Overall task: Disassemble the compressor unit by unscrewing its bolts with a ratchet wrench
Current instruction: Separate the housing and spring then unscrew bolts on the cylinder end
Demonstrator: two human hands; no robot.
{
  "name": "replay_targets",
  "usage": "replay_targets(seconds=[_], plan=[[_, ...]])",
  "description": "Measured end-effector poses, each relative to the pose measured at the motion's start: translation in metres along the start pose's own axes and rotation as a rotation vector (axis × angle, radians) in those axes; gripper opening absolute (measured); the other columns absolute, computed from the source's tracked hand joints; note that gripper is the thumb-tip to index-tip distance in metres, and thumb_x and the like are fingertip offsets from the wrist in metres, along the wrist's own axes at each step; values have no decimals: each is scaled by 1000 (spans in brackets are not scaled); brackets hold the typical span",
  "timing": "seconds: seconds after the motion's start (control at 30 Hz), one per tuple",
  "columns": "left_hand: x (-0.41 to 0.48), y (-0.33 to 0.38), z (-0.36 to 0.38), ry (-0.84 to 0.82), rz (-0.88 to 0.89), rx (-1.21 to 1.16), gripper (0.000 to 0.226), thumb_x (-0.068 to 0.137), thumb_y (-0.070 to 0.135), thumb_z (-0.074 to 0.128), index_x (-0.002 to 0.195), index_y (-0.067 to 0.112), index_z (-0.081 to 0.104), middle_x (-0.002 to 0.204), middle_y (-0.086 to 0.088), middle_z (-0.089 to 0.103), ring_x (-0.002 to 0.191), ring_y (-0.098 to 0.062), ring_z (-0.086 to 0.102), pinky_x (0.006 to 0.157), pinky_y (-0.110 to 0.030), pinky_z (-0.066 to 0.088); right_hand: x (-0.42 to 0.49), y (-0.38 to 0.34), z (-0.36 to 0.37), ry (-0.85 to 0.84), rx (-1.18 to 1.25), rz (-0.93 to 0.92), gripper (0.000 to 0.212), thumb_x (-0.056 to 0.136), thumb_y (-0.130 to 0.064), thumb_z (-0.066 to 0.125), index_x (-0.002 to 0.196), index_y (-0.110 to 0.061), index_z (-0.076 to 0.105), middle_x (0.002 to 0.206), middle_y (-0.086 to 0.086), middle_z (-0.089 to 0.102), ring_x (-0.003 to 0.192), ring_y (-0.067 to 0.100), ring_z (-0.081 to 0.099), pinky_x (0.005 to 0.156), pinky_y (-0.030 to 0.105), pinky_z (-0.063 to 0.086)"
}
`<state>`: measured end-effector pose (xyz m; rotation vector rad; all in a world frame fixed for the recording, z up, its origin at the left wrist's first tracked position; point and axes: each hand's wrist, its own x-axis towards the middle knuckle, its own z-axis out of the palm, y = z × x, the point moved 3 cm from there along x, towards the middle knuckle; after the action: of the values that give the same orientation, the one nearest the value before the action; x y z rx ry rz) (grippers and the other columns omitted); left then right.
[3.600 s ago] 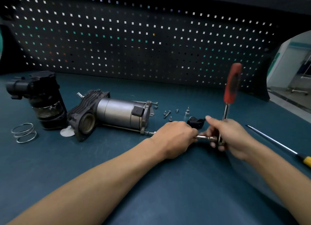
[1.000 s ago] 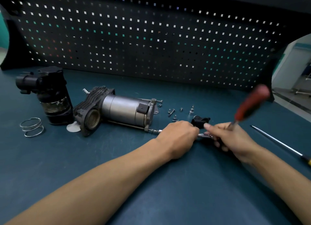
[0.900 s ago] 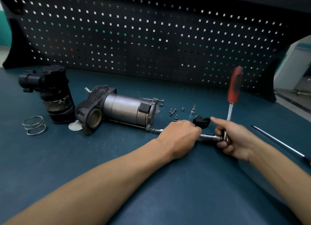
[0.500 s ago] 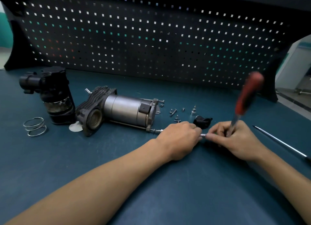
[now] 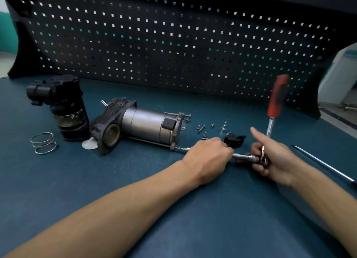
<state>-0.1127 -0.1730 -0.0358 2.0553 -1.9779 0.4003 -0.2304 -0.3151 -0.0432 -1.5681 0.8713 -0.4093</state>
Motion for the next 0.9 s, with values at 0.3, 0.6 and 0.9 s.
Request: replay_targets(seconds=[0.3, 0.6, 0.9], plan=[[1, -2, 9, 28, 0, -31, 22, 102, 30, 46, 98, 12, 59, 98, -5, 62, 97, -27, 53, 63, -36, 33, 1, -1, -3, -40, -250, -325, 46, 98, -44, 56, 66, -11, 61, 75, 20, 71, 45, 18, 52, 39, 24, 39], [-1, -5, 10, 2, -23, -31, 26, 100, 39, 48, 107, 16, 58, 107, -2, 61, 104, -24, 52, 74, -37, 42, 0, -3, -8, -111, -462, -421, 60, 86, -62, 51, 46, -18, 48, 90, -3, 78, 61, 13, 65, 49, 24, 47], [-15, -16, 1, -62, -91, 30, 32, 99, 44, 47, 108, 16, 58, 110, -4, 59, 108, -26, 51, 80, -40, 44, 4, -3, -37, 49, -274, -247, 61, 85, -65, 48, 45, -20, 41, 85, 17, 76, 55, 28, 65, 39, 27, 39]])
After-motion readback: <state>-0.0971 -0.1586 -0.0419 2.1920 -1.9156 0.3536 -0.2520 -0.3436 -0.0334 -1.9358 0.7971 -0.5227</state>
